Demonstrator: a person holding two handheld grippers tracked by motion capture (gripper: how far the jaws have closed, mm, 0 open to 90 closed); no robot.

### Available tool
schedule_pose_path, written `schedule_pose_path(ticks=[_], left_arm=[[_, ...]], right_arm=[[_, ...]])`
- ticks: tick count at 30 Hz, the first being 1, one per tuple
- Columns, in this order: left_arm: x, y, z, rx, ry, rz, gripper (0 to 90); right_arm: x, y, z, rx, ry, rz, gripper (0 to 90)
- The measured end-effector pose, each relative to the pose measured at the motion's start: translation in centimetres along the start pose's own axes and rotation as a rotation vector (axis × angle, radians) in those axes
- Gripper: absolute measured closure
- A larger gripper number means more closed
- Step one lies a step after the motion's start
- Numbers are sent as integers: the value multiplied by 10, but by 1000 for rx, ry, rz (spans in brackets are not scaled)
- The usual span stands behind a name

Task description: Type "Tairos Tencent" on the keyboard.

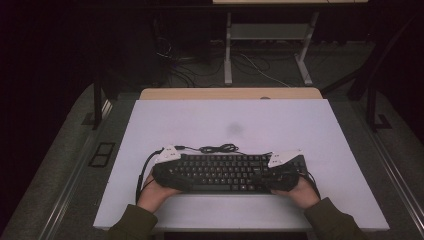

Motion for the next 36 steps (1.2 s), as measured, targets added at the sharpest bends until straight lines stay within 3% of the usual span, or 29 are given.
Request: schedule_pose_path(ticks=[11,19,29,34,36], left_arm=[[8,1,4,3,3,2,3],[13,2,7,-1,-4,3,82],[23,3,12,8,13,-20,261],[27,4,13,6,39,-21,385],[29,5,13,-3,47,-24,488]], right_arm=[[0,0,0,2,3,2,895],[1,0,0,-3,4,5,895],[1,0,0,-3,4,5,895],[1,0,0,-3,4,5,895],[1,1,0,-3,5,5,895]])
Point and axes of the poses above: each handheld gripper's, and its own axes: x roughly forward along the jaws, z roughly out of its top, y roughly to its left, the point moved 2 cm from there along x, roughly forward along the jaws, and after that the axes turned 5 degrees about z, right-handed, at the moved point
